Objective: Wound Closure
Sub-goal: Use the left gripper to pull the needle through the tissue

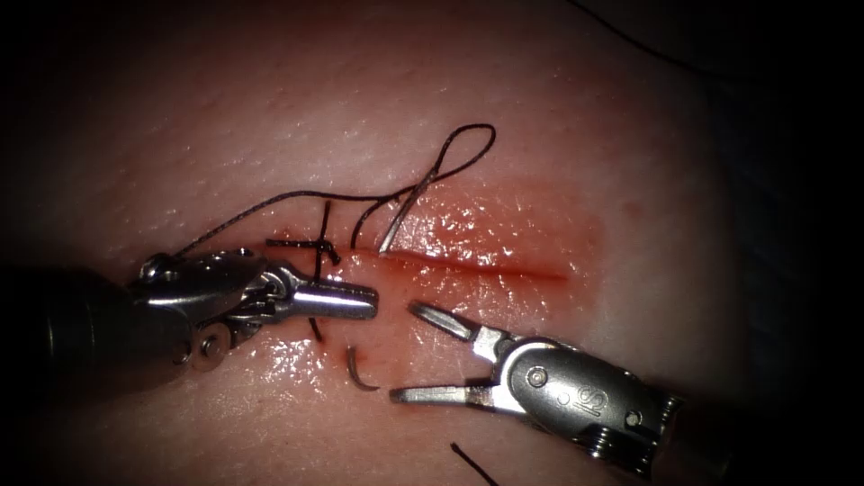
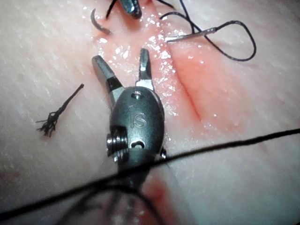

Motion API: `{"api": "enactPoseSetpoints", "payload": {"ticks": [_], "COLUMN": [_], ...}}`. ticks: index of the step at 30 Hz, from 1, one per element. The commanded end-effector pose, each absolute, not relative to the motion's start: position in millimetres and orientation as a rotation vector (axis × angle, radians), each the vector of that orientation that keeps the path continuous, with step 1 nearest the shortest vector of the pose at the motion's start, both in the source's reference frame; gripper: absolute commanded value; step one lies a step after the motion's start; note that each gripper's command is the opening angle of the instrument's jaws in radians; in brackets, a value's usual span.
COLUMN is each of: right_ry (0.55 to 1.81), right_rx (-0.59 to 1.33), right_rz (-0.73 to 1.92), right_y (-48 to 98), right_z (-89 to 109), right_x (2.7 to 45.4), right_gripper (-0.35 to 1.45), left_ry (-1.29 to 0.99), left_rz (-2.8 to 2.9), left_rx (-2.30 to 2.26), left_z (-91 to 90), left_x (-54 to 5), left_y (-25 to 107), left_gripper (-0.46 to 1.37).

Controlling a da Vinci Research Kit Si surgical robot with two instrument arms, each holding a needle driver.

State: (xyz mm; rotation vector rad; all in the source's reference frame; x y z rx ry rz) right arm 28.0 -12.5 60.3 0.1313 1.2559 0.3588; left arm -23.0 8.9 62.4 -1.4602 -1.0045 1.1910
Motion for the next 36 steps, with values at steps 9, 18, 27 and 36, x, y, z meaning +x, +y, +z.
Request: {"api": "enactPoseSetpoints", "payload": {"ticks": [9, 18, 27, 36], "right_ry": [1.257, 1.259, 1.260, 1.260], "right_rx": [0.134, 0.134, 0.135, 0.133], "right_rz": [0.356, 0.354, 0.352, 0.350], "right_y": [-12.5, -12.7, -12.8, -13.2], "right_z": [60.2, 60.3, 60.3, 60.3], "right_x": [27.9, 27.8, 27.5, 27.4], "right_gripper": [1.02, 1.02, 1.02, 1.02], "left_ry": [-1.033, -1.060, -1.067, -1.132], "left_rz": [1.188, 1.173, 1.170, 1.188], "left_rx": [-1.470, -1.458, -1.454, -1.467], "left_z": [62.2, 62.1, 62.2, 63.1], "left_x": [-23.4, -23.3, -23.1, -21.9], "left_y": [8.8, 8.8, 8.8, 7.0], "left_gripper": [-0.23, 0.49, 0.89, 0.96]}}
